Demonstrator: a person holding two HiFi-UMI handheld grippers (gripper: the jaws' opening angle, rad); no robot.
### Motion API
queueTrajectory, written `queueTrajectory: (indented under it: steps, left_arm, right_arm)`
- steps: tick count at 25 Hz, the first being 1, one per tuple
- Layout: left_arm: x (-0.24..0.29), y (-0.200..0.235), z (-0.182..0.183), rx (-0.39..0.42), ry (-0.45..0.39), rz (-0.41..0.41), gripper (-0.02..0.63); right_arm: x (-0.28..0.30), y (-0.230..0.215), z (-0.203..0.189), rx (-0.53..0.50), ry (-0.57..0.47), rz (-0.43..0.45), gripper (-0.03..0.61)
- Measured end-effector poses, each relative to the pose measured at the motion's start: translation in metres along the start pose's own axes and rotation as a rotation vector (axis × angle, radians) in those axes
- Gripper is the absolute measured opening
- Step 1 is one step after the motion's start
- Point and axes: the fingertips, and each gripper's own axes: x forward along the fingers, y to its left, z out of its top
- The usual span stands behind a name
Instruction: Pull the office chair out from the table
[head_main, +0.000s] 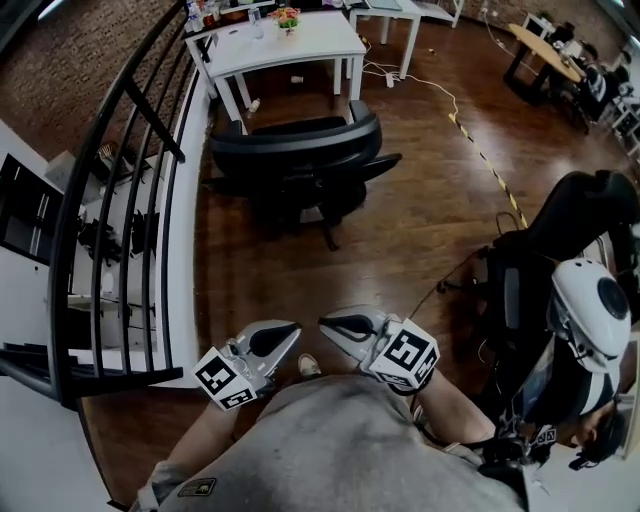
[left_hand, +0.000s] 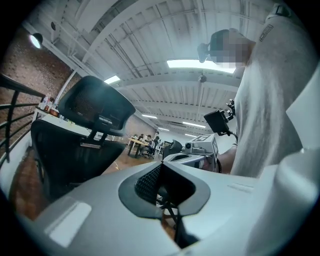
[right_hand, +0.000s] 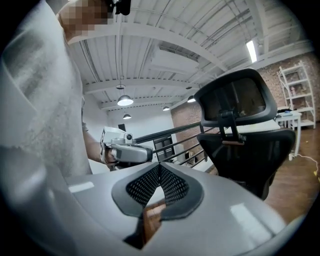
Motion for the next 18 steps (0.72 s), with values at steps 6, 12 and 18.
queueTrajectory:
  steps: [6, 12, 18]
  left_arm:
    - [0.025, -0.031, -0.031, -0.065, 0.02, 0.023, 0.0]
    - [0.045, -0.047, -0.04, -0.057, 0.048, 0.0, 0.0]
    - [0.055, -0.05, -0.042, -0.052, 0.04, 0.016, 0.0]
  right_arm:
    - [-0.034, 0.012, -0.041, 0.035, 0.05, 0.035, 0.008]
    - [-0.051, 0.016, -0.059, 0.049, 0.069, 0.05, 0.008]
    - [-0.056, 0.02, -0.067, 0.062, 0.075, 0.074, 0.006]
